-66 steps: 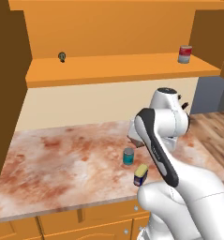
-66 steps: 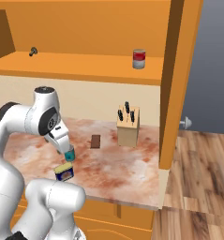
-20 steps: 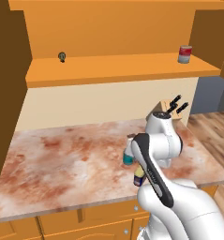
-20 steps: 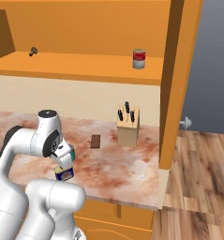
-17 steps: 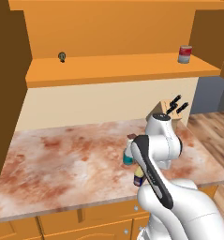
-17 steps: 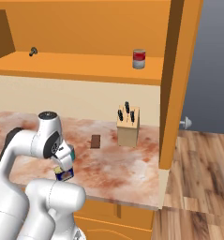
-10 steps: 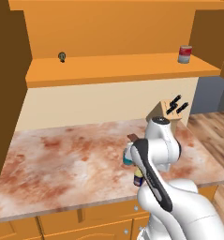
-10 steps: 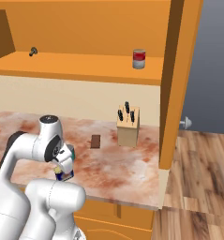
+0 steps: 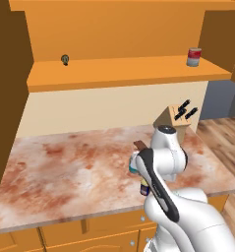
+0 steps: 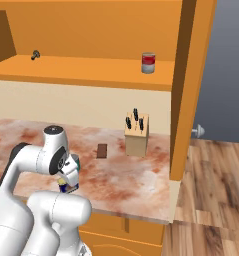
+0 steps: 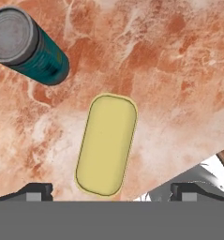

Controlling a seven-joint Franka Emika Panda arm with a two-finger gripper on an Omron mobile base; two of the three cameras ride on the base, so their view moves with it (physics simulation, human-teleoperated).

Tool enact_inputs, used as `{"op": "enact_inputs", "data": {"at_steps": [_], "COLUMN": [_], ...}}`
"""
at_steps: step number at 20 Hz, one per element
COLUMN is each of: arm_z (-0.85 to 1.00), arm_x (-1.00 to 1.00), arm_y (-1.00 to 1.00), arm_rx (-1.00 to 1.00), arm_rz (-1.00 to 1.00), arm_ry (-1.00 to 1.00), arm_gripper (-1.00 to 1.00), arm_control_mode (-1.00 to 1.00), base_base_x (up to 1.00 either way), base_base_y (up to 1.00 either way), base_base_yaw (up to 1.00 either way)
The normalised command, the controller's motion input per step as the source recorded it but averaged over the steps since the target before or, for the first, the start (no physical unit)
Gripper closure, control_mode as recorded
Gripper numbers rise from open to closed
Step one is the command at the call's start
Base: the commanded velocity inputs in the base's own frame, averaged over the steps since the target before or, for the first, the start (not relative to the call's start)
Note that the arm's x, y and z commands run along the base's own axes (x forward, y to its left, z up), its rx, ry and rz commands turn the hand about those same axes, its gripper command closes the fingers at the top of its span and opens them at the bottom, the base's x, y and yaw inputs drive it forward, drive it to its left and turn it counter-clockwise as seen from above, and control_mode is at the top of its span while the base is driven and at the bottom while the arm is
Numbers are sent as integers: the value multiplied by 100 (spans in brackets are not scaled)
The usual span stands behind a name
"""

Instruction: Pick the cans from the counter and place them in their designated side in the cabinet.

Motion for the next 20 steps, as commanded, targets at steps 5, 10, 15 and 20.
{"op": "enact_inputs", "data": {"at_steps": [5, 10, 15, 20], "arm_z": [-14, -17, -22, -23], "arm_x": [11, 4, 5, 2], "arm_y": [0, 0, 0, 0], "arm_rx": [0, 0, 0, 0], "arm_rz": [0, 0, 0, 0], "arm_ry": [0, 0, 1, 0], "arm_gripper": [-100, -100, -100, -100], "arm_control_mode": [-100, -100, -100, -100], "base_base_x": [0, 0, 0, 0], "base_base_y": [0, 0, 0, 0], "base_base_yaw": [0, 0, 0, 0]}}
